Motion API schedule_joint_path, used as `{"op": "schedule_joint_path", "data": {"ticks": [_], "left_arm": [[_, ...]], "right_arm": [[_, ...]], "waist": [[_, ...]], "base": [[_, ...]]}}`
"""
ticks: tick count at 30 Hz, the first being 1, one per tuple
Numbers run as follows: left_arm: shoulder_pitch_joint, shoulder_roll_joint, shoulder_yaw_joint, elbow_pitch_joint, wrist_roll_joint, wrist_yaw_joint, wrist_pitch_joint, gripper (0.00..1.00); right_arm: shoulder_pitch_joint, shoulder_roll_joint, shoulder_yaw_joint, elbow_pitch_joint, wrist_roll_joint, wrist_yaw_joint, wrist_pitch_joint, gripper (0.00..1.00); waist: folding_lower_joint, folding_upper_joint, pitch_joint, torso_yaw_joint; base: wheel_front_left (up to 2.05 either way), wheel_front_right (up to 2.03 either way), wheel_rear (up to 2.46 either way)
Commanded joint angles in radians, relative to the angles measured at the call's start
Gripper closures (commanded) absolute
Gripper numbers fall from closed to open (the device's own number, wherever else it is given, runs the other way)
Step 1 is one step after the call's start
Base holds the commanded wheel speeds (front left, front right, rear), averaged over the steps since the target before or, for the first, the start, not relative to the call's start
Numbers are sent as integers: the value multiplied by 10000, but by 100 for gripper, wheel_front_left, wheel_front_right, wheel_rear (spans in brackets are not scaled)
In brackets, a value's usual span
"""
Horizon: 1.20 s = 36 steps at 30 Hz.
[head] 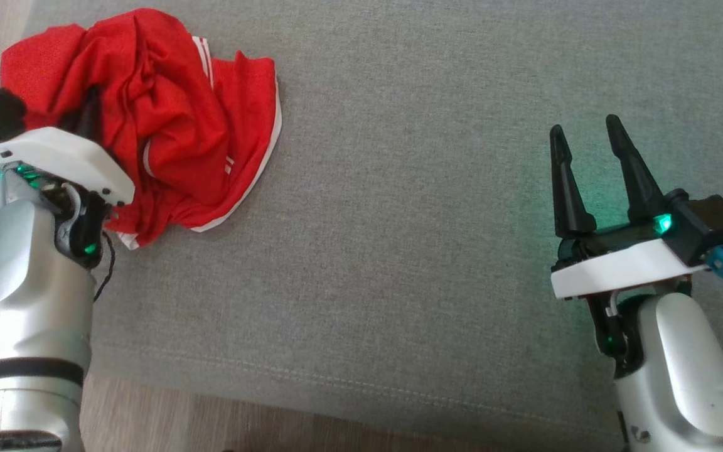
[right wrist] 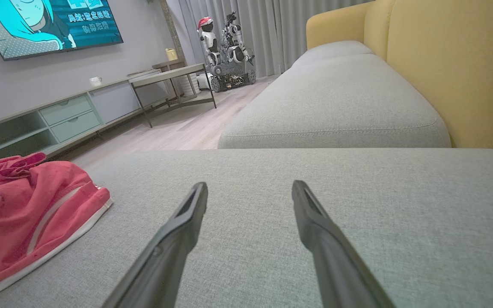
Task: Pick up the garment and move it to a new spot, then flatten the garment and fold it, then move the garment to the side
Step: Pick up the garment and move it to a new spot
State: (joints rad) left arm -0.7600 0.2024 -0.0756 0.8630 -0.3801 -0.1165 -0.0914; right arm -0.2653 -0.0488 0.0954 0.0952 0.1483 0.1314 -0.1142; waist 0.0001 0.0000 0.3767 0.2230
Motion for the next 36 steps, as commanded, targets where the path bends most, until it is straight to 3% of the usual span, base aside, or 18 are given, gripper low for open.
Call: {"op": "schedule_joint_path", "data": {"ticks": [1,9,15,26,36], "left_arm": [[-390,572,219,-193,-17,-45,-179,100],[-599,577,137,-559,55,-72,-1384,100],[-406,508,114,-2222,222,-86,-1676,100],[191,-13,-301,-5676,268,-18,-1309,100],[24,-890,-1219,-6567,238,224,-505,100]], "right_arm": [[-242,-14,283,-291,-4,-7,-63,0],[-173,-14,293,109,211,-7,-341,0],[-34,-14,439,549,541,-7,-665,0],[233,-14,626,1134,1077,-7,-1149,0],[103,-14,690,1046,1260,-7,-1357,0]], "waist": [[-1,0,-36,-22],[-1,0,-556,8],[-1,0,-1328,-116],[-1,0,-2501,-923],[-1,0,-2485,-2285]], "base": [[0,0,0],[0,0,0],[0,0,0],[0,0,0],[0,0,0]]}}
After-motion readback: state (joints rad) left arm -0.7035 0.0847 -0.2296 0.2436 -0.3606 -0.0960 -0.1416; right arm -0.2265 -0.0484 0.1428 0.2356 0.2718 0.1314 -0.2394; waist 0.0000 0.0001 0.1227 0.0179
